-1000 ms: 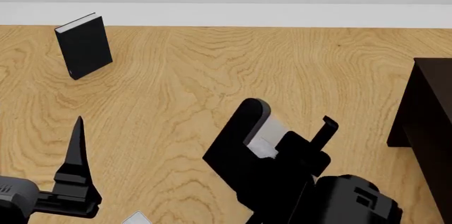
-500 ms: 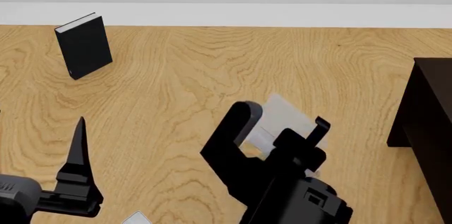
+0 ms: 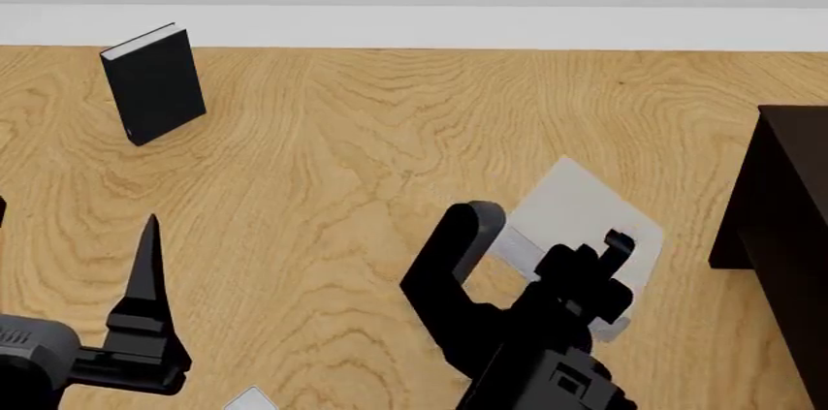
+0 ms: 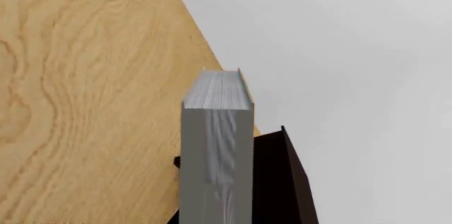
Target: Pick up the book on the right and place it on the cabinet shelf.
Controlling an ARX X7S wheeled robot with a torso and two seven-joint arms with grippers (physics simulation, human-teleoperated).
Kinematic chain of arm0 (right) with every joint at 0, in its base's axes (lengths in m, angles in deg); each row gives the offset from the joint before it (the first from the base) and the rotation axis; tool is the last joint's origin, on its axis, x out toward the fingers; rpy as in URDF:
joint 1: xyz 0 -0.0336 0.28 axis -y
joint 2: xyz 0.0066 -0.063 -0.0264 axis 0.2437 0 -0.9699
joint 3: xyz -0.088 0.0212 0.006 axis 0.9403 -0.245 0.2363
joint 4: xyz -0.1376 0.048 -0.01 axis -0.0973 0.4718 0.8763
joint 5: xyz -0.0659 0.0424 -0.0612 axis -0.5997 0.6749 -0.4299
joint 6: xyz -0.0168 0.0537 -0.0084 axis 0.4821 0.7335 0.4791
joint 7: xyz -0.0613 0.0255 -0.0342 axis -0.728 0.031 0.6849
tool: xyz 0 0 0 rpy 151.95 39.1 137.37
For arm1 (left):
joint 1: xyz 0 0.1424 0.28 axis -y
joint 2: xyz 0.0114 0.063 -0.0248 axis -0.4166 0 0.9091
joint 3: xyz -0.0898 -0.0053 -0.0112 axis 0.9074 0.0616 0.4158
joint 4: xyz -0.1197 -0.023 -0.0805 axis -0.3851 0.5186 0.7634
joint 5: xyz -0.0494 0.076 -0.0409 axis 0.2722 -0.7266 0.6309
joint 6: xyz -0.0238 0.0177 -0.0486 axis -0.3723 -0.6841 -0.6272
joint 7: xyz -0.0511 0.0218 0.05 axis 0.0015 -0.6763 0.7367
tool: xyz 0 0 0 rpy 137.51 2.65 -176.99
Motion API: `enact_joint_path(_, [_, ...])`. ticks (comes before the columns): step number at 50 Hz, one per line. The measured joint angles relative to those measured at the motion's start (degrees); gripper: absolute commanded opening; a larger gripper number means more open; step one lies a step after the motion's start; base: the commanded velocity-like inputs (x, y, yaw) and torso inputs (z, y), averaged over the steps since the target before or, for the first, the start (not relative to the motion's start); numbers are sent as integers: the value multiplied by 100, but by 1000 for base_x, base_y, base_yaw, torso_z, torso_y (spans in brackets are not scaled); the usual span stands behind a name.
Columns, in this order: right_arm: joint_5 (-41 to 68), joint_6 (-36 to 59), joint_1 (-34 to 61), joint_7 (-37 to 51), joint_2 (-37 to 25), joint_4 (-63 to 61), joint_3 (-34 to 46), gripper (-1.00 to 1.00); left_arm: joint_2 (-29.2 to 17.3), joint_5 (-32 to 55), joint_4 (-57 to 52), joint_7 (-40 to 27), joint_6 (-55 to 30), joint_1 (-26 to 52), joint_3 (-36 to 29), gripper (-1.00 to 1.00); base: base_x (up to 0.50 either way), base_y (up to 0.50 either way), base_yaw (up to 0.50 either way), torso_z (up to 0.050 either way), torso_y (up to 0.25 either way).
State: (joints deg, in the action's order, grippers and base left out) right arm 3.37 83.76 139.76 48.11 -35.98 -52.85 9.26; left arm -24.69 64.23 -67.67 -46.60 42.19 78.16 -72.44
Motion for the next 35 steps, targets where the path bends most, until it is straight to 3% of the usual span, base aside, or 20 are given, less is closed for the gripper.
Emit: enact_joint_path(35, [-174,307,-86,483,-281,318,-185,-100,-4,29,147,-4,134,39,-72,100,0,0,0,1,1])
